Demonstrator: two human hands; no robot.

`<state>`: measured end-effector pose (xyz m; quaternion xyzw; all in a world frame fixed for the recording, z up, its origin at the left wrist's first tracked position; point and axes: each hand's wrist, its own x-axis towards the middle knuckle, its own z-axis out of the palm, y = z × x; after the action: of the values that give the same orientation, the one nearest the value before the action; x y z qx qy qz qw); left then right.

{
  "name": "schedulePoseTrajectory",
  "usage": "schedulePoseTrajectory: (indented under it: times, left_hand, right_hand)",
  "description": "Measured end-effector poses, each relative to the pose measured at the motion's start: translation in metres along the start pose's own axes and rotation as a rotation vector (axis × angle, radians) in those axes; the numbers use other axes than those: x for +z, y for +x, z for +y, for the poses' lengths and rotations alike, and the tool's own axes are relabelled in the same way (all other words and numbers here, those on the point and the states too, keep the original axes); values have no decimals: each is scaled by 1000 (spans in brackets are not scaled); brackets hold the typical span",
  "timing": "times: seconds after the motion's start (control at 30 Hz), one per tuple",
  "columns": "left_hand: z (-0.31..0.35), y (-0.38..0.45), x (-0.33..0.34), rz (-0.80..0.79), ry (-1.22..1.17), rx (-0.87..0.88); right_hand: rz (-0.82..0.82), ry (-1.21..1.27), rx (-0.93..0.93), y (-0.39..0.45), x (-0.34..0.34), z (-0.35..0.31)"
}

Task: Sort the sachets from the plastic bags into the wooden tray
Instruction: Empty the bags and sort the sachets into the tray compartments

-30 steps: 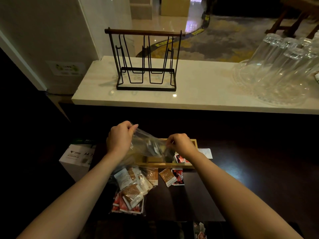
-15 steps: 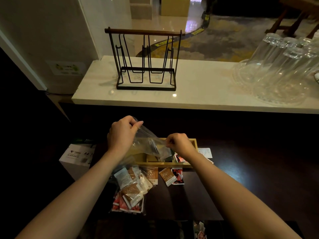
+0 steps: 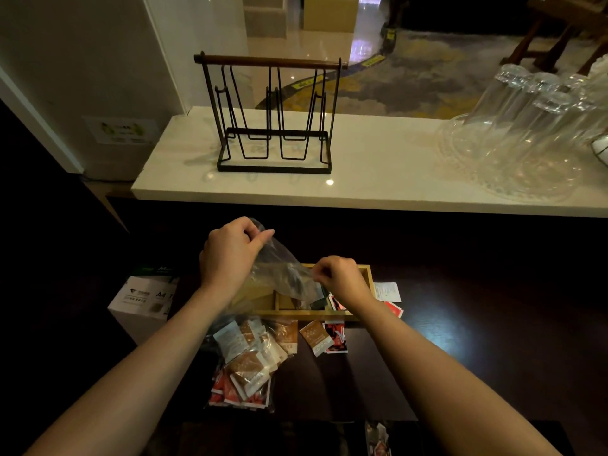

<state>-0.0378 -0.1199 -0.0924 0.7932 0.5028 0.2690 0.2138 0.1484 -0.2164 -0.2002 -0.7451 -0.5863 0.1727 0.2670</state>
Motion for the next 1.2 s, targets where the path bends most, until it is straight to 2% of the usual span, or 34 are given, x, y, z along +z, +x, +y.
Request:
schedulePoseTrajectory:
  times: [0.6,0.73,1.0,1.2]
  left_hand:
    - [-1,2,0,-4,7,-68]
    - [2,5,0,0,-11,-46]
    - [2,7,2,16,-14,-26]
    - [12,10,6,23,-58,37]
  right_hand:
    - [18,-27,-3,-1,2,3]
    - [63,-15,10,2,-1,3]
    - [39,-27,-4,1,-1,6]
    - [62,106,66,2,2,5]
